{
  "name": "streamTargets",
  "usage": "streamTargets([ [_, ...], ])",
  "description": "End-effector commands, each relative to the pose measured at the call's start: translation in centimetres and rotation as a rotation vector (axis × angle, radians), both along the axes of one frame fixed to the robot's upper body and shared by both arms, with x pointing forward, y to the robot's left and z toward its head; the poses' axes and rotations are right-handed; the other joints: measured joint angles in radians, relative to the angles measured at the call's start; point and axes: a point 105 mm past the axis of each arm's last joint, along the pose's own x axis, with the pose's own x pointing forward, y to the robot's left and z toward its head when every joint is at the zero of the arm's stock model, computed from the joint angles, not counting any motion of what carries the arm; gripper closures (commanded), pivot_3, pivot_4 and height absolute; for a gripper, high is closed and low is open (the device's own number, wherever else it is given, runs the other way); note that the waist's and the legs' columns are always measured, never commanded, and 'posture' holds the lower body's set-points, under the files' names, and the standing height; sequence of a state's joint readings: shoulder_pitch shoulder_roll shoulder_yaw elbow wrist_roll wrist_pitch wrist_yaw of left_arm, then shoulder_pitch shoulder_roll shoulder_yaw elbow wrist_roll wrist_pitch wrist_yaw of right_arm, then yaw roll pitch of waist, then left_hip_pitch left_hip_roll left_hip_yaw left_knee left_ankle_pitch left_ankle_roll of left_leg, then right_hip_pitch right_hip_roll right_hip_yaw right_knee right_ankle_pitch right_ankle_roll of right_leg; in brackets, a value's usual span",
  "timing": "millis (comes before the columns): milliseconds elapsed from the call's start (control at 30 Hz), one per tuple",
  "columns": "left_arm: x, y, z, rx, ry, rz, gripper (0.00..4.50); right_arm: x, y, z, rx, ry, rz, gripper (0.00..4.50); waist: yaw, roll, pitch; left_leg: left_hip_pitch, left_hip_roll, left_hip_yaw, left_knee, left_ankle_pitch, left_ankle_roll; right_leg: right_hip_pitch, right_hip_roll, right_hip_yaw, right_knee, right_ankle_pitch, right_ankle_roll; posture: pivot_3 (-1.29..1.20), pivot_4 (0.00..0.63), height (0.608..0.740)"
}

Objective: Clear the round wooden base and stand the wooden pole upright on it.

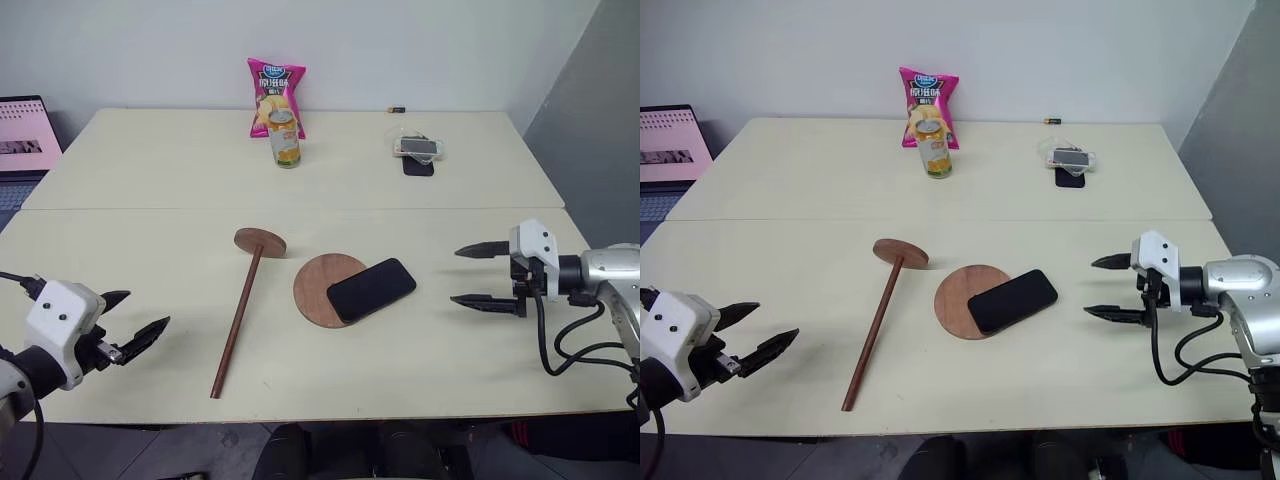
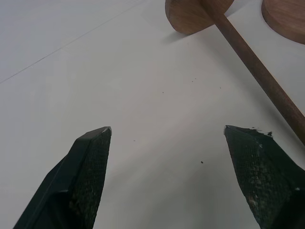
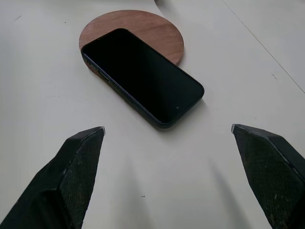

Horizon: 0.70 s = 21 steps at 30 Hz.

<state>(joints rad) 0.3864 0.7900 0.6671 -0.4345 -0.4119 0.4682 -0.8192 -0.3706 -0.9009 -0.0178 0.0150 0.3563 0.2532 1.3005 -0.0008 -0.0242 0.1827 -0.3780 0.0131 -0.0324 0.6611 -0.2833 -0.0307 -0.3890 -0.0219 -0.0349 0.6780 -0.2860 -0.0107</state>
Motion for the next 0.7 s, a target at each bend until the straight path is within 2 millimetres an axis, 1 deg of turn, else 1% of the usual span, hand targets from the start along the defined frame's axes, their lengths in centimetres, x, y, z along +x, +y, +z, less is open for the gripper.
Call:
streamTargets([
  [33, 0.0, -0.2, 1.1, 0.008, -0.031, -0.021, 0.58, -0.1, -0.1, 1.2, 0.013, -0.041, 0.0, 0.0, 0.0, 0.0, 0.0, 0.0, 0.0, 0.0, 0.0, 0.0, 0.0, 0.0, 0.0, 0.0, 0.0, 0.0, 0.0, 0.0, 0.15, 0.74],
  [233, 0.0, -0.2, 1.1, 0.027, -0.018, -0.009, 0.58, 0.0, -0.1, 1.1, 0.012, -0.039, -0.001, 0.0, 0.0, 0.0, 0.0, 0.0, 0.0, 0.0, 0.0, 0.0, 0.0, 0.0, 0.0, 0.0, 0.0, 0.0, 0.0, 0.0, 0.15, 0.74],
  [367, 0.4, -0.5, 1.8, 0.008, -0.061, -0.009, 0.58, 0.1, 0.1, 1.1, 0.013, -0.039, 0.002, 0.0, 0.0, 0.0, 0.0, 0.0, 0.0, 0.0, 0.0, 0.0, 0.0, 0.0, 0.0, 0.0, 0.0, 0.0, 0.0, 0.0, 0.15, 0.74],
  [533, 0.3, -1.0, 2.0, -0.017, -0.053, -0.045, 0.58, 0.1, 0.1, 1.0, 0.013, -0.037, 0.0, 0.0, 0.0, 0.0, 0.0, 0.0, 0.0, 0.0, 0.0, 0.0, 0.0, 0.0, 0.0, 0.0, 0.0, 0.0, 0.0, 0.0, 0.15, 0.74],
  [633, 0.5, -1.4, 2.8, -0.057, -0.062, -0.078, 0.09, 0.1, 0.1, 0.7, 0.016, -0.025, -0.011, 0.0, 0.0, 0.0, 0.0, 0.0, 0.0, 0.0, 0.0, 0.0, 0.0, 0.0, 0.0, 0.0, 0.0, 0.0, 0.0, 0.0, 0.15, 0.74],
  [700, 0.6, -2.3, 3.0, -0.049, -0.058, -0.115, 0.04, 0.2, -0.1, 0.5, 0.013, -0.016, -0.033, 0.0, 0.0, 0.0, 0.0, 0.0, 0.0, 0.0, 0.0, 0.0, 0.0, 0.0, 0.0, 0.0, 0.0, 0.0, 0.0, 0.0, 0.15, 0.74],
])
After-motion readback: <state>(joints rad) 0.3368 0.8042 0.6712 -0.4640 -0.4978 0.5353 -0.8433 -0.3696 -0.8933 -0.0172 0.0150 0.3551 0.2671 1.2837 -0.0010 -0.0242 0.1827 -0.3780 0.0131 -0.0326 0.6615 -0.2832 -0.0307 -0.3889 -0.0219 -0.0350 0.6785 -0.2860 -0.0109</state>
